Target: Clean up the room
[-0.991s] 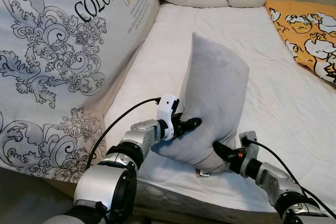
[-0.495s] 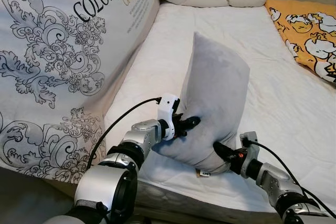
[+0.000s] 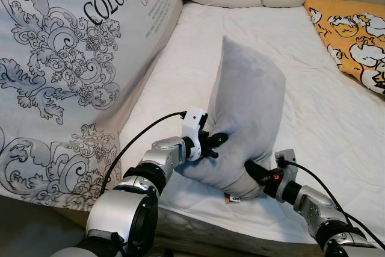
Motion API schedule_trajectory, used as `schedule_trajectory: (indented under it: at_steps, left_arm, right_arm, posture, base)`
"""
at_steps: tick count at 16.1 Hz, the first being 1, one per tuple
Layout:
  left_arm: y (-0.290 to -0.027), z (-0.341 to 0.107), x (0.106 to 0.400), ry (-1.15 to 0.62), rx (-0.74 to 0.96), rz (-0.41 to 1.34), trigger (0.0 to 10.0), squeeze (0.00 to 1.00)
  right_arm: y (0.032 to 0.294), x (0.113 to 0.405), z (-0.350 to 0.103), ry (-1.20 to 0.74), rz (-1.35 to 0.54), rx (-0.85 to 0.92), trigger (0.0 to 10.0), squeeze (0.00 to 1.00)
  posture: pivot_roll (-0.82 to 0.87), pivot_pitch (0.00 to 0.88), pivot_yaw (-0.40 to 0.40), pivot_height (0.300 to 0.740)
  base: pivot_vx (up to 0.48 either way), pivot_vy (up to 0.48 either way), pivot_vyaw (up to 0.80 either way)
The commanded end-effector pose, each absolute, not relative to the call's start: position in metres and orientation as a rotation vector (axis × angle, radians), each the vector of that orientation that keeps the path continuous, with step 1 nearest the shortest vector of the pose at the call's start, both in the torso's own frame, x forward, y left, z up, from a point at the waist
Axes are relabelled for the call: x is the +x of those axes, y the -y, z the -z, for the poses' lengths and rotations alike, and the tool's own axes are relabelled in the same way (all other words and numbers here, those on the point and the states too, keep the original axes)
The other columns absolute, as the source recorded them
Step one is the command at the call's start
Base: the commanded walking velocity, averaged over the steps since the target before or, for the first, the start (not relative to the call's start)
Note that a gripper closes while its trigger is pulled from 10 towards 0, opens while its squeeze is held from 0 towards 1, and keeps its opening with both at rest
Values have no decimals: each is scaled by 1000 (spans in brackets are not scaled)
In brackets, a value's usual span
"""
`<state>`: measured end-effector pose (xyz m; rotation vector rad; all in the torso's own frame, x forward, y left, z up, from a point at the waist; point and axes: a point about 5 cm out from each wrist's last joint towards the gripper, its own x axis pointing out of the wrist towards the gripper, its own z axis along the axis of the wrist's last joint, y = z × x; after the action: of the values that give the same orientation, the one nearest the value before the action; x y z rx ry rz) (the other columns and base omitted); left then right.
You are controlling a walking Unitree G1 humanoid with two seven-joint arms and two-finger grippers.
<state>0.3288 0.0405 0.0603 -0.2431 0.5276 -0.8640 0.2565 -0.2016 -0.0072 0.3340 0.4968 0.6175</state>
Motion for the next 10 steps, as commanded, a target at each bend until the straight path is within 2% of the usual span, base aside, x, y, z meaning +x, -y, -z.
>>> schedule_trajectory:
  at_steps: [1,2,5,8,10]
  left_arm:
    - [-33,-55,323,-566,-243,895,0,0]
    - [-35,-63,329,-525,-249,881,0,0]
    - [-49,-95,354,-361,-152,812,0,0]
    - [-58,-114,366,-283,-130,786,0,0]
    - [-73,-133,376,-176,21,769,0,0]
  right_arm:
    - [194,263,2,-472,-636,304,10000,0]
    - [176,287,-27,-350,-691,273,10000,0]
    - [163,307,-66,-188,-733,275,10000,0]
    - [162,312,-77,-136,-711,288,10000,0]
    - [165,316,-94,-76,-614,288,10000,0]
  posture:
    - [-128,0,57,740]
    - [-125,0,60,740]
    - [-108,0,65,740]
    - [-98,0,64,740]
    - [-85,0,69,740]
  base:
    - [0,0,0]
    - [0,0,0]
    - [0,0,0]
    - [0,0,0]
    - [0,0,0]
